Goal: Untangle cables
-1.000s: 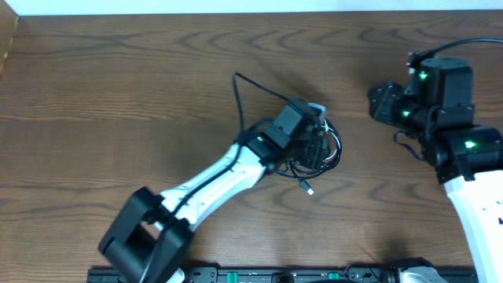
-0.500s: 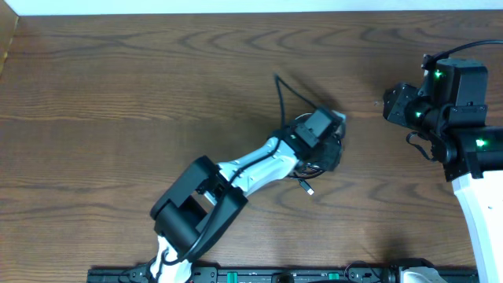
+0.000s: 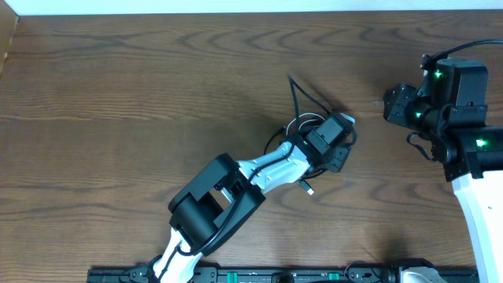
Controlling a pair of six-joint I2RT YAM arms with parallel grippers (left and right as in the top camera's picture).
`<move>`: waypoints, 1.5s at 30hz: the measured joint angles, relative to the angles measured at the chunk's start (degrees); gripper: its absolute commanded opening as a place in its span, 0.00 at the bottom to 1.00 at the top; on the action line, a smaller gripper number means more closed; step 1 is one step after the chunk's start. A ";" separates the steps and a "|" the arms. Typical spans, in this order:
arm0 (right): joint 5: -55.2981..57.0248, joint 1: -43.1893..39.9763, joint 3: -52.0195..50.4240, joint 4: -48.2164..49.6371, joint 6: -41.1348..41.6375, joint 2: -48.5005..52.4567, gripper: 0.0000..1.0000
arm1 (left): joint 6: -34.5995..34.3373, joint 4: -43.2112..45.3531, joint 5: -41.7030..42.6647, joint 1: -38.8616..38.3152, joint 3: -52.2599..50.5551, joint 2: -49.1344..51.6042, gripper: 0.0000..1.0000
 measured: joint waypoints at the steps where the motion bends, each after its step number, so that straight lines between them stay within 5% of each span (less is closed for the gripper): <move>1: 0.02 0.00 0.00 0.00 0.00 0.00 0.40 | 0.04 0.09 -0.70 -0.39 0.00 0.02 0.51; 7: 0.02 0.00 0.00 -0.59 -0.11 -0.02 0.42 | 0.26 0.57 -8.48 -3.91 0.04 1.01 0.41; 13: 0.00 0.00 0.00 -1.11 -0.87 0.00 0.43 | 0.22 0.22 -14.62 -5.73 0.07 1.46 0.10; 18: 0.02 0.00 0.00 -1.16 -1.25 0.00 0.43 | 0.09 -5.73 -14.88 -5.68 0.33 -0.07 0.07; 23: 0.00 0.00 0.00 -1.11 -1.31 0.00 0.41 | -0.42 -14.69 0.31 -1.60 -0.28 -8.00 0.07; 34: -9.99 0.00 0.00 0.90 -2.56 0.15 0.41 | -1.16 -15.89 37.73 16.17 -0.28 -24.50 0.08; 45: -27.32 1.33 0.00 3.43 -6.05 8.24 0.47 | -7.78 -16.09 51.87 27.32 -0.28 -24.41 0.07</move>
